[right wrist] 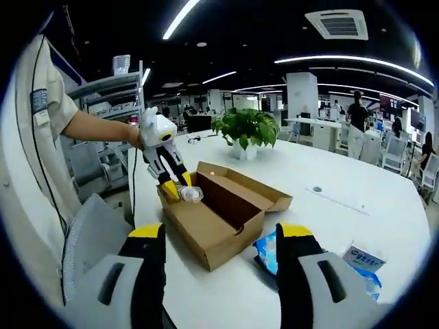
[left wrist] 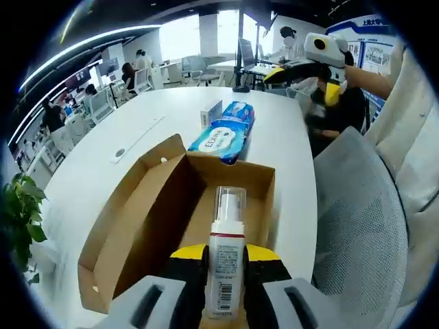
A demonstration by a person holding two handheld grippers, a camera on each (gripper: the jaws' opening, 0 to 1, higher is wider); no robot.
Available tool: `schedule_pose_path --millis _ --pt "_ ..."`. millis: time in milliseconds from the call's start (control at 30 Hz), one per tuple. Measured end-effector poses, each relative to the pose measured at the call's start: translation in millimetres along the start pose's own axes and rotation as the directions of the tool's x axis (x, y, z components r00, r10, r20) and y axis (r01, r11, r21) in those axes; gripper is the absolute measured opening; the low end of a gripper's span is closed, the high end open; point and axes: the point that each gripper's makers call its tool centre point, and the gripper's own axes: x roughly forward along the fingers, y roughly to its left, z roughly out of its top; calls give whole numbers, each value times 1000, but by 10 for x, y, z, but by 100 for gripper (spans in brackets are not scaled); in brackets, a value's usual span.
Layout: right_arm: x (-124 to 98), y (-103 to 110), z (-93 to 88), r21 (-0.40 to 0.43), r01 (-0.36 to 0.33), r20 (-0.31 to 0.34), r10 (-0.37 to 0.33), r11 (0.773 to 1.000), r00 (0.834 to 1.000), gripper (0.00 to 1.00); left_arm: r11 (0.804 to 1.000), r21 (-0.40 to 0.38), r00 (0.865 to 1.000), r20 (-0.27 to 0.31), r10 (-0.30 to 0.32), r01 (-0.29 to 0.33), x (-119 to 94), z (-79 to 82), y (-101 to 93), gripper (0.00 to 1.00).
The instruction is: Operate the shoe box by opening the lid, removing the specified soft item, and placing it in the target area until the item is outside and the box remains undamaged.
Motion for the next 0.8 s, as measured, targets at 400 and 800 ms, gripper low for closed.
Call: schedule_pose_path --millis 400,800 --pt "226 190 124 18 -59 63 58 998 996 49 997 -73 984 176 -17 31 -77 353 -252 19" --pt "366 393 186 57 -118 107 112 991 988 41 990 -110 945 325 -47 87 -93 648 -598 19"
